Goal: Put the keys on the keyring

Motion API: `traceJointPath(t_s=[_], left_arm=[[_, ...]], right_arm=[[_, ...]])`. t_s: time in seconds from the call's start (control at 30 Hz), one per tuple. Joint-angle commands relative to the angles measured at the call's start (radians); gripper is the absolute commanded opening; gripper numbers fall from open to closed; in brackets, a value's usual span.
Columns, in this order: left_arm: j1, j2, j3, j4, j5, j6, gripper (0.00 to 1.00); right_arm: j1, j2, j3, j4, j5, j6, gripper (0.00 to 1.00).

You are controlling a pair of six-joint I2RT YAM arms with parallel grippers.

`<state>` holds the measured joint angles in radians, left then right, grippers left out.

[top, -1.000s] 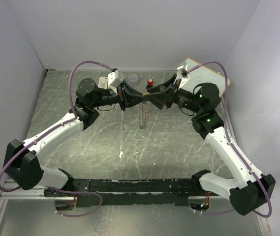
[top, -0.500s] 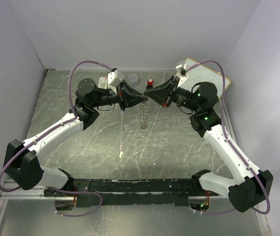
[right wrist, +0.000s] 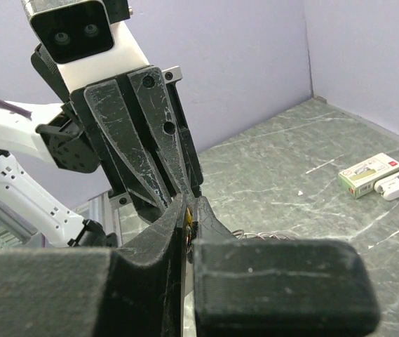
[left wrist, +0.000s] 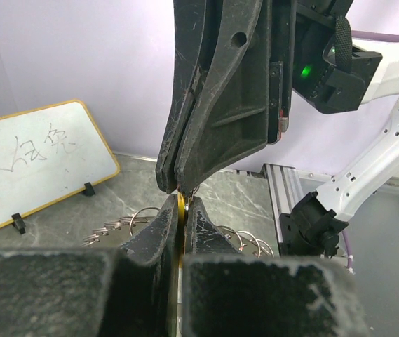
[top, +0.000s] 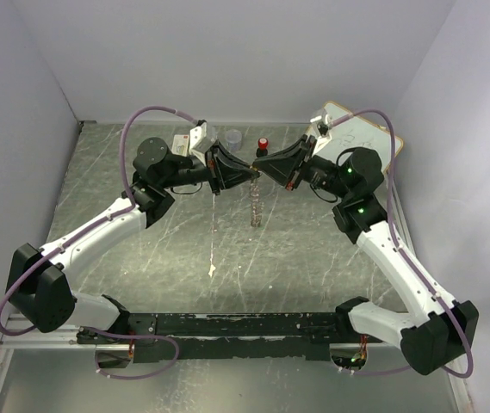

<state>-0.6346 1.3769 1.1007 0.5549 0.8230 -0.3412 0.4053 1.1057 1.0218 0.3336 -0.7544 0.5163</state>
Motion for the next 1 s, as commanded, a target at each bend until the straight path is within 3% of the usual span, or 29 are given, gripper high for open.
traceJointPath(t_s=[0.0,0.53,0.67,0.73,0.8,0.9,0.97], left_arm=[[-0.002,-0.014,0.009,0.054,-0.002,0.012,0.07],[-0.002,-0.022,-0.009,0.05,-0.005,0.017,0.07],[-0.002,-0.02,-0.002,0.044,-0.005,0.021,0.07],[-0.002,-0.018,0.002,0.042,-0.005,0.023,0.07],[-0.001,-0.016,0.005,0.039,-0.006,0.025,0.07],[-0.001,-0.014,0.014,0.024,-0.013,0.032,0.07],[0.0,-0.014,0.021,0.004,-0.029,0.042,0.07]], right_arm=[[-0.026,-0.06,-0.047,0.013,0.094,0.004,0.0],[-0.104,-0.09,-0.061,0.064,0.099,0.057,0.01],[-0.105,-0.085,-0.066,0.09,0.05,0.078,0.54],[-0.106,-0.08,-0.065,0.097,0.025,0.089,0.62],[-0.106,-0.078,-0.072,0.107,0.013,0.104,0.6],[-0.105,-0.073,-0.075,0.094,0.016,0.12,0.33],[-0.105,-0.065,-0.045,0.002,0.076,0.117,0.37]])
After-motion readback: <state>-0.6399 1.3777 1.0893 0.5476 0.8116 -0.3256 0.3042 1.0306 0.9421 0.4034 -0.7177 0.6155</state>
